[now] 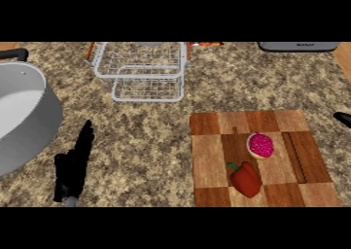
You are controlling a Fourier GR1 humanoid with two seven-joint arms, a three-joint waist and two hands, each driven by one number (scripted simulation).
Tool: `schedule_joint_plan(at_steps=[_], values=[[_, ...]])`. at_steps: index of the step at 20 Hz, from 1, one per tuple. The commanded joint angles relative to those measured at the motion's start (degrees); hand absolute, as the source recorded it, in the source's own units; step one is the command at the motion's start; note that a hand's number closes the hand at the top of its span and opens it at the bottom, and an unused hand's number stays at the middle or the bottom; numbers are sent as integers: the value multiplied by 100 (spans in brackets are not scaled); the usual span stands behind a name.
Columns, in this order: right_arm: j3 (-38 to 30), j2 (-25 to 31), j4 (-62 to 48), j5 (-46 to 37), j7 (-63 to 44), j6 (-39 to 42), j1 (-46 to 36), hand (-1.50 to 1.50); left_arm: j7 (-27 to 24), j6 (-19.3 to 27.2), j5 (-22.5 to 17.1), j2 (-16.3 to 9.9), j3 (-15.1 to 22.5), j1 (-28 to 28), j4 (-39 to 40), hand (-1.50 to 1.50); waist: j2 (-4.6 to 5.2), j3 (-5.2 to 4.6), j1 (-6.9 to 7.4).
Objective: Pick the cupcake from the cutting board and place it in the tiered basket
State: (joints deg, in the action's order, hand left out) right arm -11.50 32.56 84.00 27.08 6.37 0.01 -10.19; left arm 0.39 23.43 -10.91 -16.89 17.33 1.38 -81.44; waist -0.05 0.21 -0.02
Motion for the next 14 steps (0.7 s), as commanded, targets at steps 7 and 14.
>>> schedule_joint_plan(at_steps=[7,14], values=[[946,1936,1252,-763,-1659,1496,439,-150,-18,-106,-23,-46,-121,139,202,0,-21,-46,-99],[1531,2497,2792,-2027,-3002,1063,618,-150,-130,-195,-49,-15,-150,319,188,0,-32,-40,-94]])
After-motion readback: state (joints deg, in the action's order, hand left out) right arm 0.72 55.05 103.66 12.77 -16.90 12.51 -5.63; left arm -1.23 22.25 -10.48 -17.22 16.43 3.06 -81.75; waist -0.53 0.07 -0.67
